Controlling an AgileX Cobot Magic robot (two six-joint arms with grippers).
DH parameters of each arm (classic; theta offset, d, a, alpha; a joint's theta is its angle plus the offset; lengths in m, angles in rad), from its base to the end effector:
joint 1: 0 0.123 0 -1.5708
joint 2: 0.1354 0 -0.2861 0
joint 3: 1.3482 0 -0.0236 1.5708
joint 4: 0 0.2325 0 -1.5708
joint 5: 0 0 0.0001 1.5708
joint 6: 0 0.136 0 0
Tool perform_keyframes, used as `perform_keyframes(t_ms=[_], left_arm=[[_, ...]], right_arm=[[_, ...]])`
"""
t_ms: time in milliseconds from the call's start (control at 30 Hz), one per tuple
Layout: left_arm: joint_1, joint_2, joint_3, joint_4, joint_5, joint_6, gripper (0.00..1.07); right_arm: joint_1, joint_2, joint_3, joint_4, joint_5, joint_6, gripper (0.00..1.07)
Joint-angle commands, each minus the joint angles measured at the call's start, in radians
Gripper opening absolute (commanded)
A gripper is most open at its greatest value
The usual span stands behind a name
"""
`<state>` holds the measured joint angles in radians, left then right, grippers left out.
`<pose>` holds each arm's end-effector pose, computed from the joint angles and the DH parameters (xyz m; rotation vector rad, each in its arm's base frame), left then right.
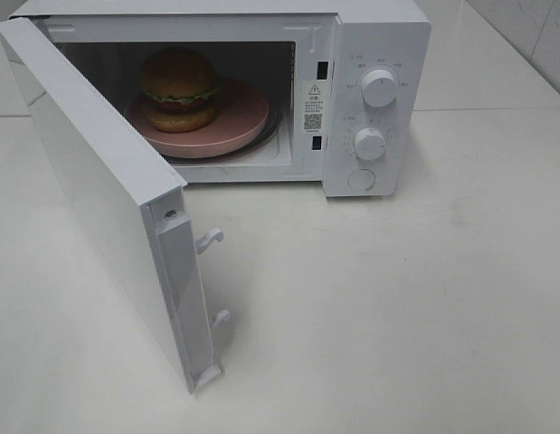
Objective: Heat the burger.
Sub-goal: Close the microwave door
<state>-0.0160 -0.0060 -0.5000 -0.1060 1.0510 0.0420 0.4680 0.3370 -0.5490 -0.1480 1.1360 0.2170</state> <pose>0.0173 -0.0128 0.2498 0.0634 2.0249 -0.1101 0.0538 0.0068 0.2445 -0.3129 2.3771 0.1306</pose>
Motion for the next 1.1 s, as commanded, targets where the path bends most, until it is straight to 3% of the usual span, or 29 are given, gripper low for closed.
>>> perform_keyframes(t_ms=[33, 533, 733, 1100], left_arm=[[0.003, -0.024, 0.002, 0.0, -0.014, 0.001, 1.01], [0.003, -0.024, 0.002, 0.0, -0.014, 0.001, 1.01], [0.003, -0.024, 0.002, 0.0, -0.014, 0.001, 1.01], [0.003, -0.02, 0.002, 0.001, -0.014, 0.001, 1.01]], right_arm=[[-0.085, -0.055, 0.004, 0.001, -0.032, -0.013, 0.76], [-0.342, -0.256, 0.039, 0.076, -0.096, -0.029, 0.76], [-0.388, -0.312, 0.039, 0.079, -0.096, -0.029, 0.76], [-0.393, -0.367, 0.039, 0.079, -0.096, -0.031, 0.75]])
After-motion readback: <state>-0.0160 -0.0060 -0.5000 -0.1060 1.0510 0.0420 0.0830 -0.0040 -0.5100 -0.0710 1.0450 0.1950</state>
